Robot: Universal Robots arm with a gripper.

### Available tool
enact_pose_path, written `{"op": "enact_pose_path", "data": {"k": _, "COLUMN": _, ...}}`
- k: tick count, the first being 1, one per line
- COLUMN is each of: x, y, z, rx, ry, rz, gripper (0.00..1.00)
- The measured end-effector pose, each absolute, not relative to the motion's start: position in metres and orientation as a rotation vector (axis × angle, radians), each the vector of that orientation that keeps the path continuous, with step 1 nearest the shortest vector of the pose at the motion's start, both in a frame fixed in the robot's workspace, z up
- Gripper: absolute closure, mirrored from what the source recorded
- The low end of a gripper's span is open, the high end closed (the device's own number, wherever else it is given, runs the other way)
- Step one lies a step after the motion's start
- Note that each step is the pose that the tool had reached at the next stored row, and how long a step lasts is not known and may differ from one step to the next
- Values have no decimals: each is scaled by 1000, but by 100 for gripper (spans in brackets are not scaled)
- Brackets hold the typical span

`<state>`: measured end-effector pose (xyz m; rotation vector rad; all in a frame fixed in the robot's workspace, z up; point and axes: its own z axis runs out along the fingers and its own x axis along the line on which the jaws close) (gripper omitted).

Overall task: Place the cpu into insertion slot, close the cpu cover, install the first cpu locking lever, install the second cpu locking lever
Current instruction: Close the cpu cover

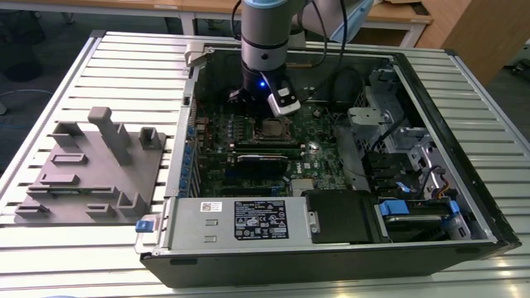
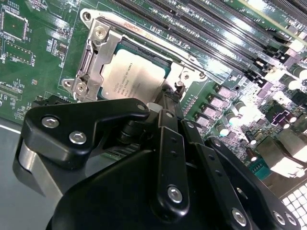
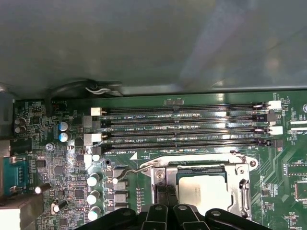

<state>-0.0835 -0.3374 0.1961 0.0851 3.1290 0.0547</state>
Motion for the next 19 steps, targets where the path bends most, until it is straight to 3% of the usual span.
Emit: {"op": "enact_pose_path", "data": {"k": 19, "x": -83, "y": -337, "z": 216, "rx": 85, "ry": 3129, "rz": 55, "gripper": 90}}
